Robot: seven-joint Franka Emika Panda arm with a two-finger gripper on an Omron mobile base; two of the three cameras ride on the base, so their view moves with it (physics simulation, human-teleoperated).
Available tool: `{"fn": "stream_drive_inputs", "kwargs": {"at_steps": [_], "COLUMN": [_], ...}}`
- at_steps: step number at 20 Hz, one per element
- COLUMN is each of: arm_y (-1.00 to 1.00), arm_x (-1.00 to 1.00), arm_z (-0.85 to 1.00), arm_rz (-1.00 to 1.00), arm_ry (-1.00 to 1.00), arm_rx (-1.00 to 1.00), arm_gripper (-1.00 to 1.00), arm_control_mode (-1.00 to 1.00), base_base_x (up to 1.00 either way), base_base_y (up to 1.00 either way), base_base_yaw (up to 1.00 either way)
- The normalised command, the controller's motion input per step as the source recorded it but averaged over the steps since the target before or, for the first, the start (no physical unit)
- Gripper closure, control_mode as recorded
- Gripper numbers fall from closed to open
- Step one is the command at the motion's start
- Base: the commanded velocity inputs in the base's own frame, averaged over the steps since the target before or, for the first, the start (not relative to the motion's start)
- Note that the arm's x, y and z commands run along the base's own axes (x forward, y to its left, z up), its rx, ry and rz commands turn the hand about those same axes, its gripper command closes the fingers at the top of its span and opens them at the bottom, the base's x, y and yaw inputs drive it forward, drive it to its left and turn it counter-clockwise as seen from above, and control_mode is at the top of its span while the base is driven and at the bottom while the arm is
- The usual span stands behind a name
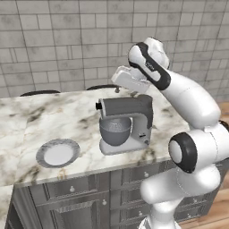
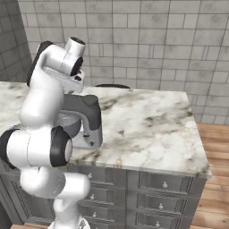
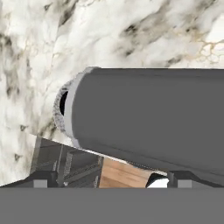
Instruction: Add butter and sugar cubes to the stand mixer bowl and then turn on the stand mixer to begin making frosting.
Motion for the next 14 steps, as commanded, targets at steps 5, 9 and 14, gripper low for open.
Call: {"fn": "stream_drive_inputs", "kwargs": {"at_steps": [5, 9, 14], "arm_y": [-0.69, -0.85, -0.77], "arm_x": [-0.94, -0.61, -0.24], "arm_z": [0.1, 0.0, -0.01], "arm_rz": [0.0, 0.0, 0.0], "arm_ry": [-0.07, 0.0, 0.0], "arm_rx": [0.0, 0.04, 0.0], "arm_gripper": [-1.0, -1.0, -1.0], "arm_control_mode": [-1.0, -1.0, -1.0], "base_base_x": [0.0, 0.0, 0.0], "base_base_y": [0.0, 0.0, 0.0], "base_base_yaw": [0.0, 0.0, 0.0]}}
